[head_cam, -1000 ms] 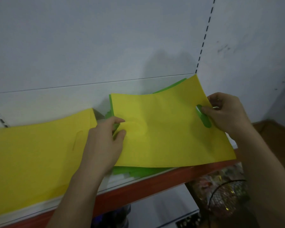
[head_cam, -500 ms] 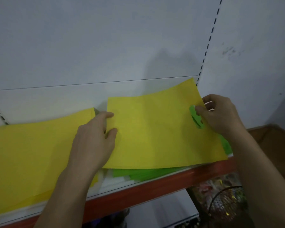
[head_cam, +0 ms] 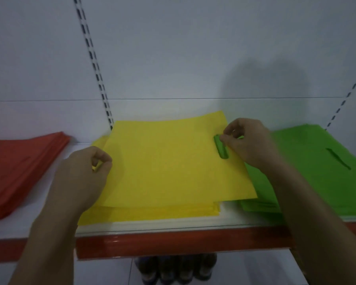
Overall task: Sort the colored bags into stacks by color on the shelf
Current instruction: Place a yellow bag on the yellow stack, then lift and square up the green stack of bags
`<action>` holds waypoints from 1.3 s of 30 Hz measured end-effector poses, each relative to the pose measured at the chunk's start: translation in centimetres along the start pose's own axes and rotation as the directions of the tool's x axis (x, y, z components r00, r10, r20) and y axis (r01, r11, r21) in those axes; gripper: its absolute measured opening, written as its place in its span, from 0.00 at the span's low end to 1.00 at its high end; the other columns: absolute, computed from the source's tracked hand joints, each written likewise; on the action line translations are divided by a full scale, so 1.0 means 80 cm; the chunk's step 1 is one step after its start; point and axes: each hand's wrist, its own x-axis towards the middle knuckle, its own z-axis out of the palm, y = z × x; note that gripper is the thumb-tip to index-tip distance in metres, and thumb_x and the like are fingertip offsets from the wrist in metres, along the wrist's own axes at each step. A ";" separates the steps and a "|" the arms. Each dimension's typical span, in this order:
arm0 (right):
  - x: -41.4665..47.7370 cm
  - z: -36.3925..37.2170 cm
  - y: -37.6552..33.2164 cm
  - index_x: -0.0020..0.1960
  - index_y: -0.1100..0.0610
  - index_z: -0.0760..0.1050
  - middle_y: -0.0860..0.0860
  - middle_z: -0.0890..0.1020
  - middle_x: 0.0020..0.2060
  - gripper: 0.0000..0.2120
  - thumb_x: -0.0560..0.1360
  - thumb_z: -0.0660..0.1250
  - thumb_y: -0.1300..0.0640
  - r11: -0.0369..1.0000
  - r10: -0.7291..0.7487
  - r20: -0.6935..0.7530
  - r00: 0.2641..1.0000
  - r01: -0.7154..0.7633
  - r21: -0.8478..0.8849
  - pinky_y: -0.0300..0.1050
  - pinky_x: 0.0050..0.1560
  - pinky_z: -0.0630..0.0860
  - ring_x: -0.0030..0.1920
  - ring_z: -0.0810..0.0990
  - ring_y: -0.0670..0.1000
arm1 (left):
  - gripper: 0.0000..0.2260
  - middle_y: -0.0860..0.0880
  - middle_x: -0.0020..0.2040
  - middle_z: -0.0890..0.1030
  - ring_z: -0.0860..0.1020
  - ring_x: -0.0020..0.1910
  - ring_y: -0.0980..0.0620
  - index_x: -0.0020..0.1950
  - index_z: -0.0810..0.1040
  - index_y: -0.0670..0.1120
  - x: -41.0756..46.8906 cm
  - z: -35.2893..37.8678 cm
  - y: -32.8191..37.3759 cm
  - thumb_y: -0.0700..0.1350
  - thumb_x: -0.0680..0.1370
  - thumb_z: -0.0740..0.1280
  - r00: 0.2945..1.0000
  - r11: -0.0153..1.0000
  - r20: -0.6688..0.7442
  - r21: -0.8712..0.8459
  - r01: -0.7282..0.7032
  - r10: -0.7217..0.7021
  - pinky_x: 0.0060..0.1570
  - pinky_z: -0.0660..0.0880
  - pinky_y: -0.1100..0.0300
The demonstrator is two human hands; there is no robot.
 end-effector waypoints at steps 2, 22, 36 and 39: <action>-0.001 0.024 -0.020 0.43 0.48 0.80 0.45 0.81 0.38 0.06 0.71 0.77 0.52 0.999 -0.030 0.049 0.998 0.031 -0.020 0.35 0.35 0.69 0.42 0.81 0.46 | 0.04 0.53 0.42 0.79 0.77 0.38 0.49 0.44 0.81 0.52 0.000 -0.012 -0.026 0.44 0.75 0.72 1.000 1.000 -0.015 0.007 0.020 -0.020 0.41 0.71 0.54; -0.019 -0.021 0.014 0.56 0.50 0.80 0.48 0.80 0.52 0.10 0.75 0.72 0.51 0.977 0.013 0.127 0.992 0.014 -0.213 0.44 0.48 0.71 0.43 0.75 0.44 | 0.16 0.59 0.61 0.77 0.73 0.62 0.59 0.66 0.74 0.55 -0.006 0.015 0.099 0.55 0.79 0.65 0.860 0.908 0.292 -0.134 -0.396 0.418 0.54 0.66 0.63; 0.008 -0.224 0.221 0.72 0.54 0.67 0.60 0.74 0.66 0.30 0.76 0.69 0.42 0.842 0.304 0.102 0.947 -0.218 -0.493 0.51 0.62 0.70 0.64 0.74 0.61 | 0.25 0.39 0.68 0.74 0.74 0.65 0.40 0.71 0.66 0.40 -0.005 0.187 0.301 0.56 0.80 0.62 0.830 0.961 0.555 0.193 -0.199 0.060 0.56 0.71 0.55; 0.009 -0.228 0.251 0.76 0.57 0.61 0.61 0.73 0.69 0.37 0.76 0.67 0.38 0.827 0.445 0.179 0.877 -0.326 -0.457 0.51 0.60 0.72 0.66 0.74 0.62 | 0.32 0.38 0.70 0.73 0.73 0.67 0.40 0.74 0.62 0.38 -0.001 0.204 0.313 0.57 0.78 0.65 0.831 0.969 0.555 0.224 -0.101 -0.042 0.59 0.71 0.55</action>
